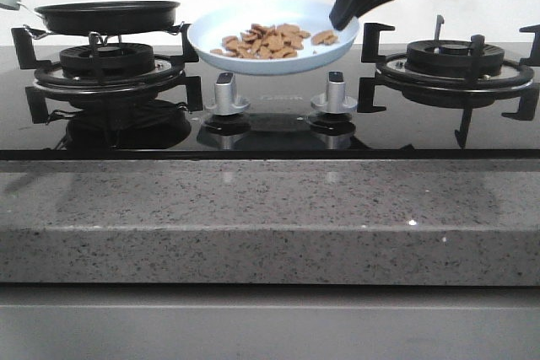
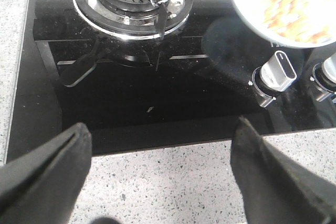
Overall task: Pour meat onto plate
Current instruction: 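Lower the plate of meat back between the burners with the right gripper, then open the right gripper and raise it away from the plate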
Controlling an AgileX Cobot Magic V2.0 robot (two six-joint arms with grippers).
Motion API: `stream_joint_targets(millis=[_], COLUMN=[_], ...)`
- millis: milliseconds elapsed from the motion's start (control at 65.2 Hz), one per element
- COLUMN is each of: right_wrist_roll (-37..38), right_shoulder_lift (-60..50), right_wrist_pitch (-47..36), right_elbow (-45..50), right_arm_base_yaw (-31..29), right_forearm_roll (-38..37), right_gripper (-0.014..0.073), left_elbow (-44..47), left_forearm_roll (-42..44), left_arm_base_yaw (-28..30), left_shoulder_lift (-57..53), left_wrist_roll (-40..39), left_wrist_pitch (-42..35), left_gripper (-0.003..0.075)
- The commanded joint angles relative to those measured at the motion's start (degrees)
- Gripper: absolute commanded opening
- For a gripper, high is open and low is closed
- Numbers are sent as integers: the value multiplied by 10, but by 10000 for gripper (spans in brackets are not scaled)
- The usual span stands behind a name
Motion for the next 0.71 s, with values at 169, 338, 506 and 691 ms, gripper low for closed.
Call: stream_joint_targets(millis=[169,338,506,691], right_wrist_roll=[-4,-4,-4,-4], right_shoulder_lift=[-16,-8,-3,-14], right_wrist_pitch=[-15,-12,-9,-3], right_elbow=[-22,-22,-22,-31], right_arm_base_yaw=[-4,-4,-4,-4], right_forearm_roll=[-4,-4,-4,-6], right_gripper=[-67,62,252,465], left_elbow=[-14,-14,-14,-14], left_forearm_roll=[-2,-2,-2,-2], left_arm_base_yaw=[-4,-4,-4,-4], left_shoulder_lift=[-4,-4,-4,-4], left_wrist_roll=[-4,-4,-4,-4], left_wrist_pitch=[-43,-43,-42,-39], left_gripper=[545,545,545,545])
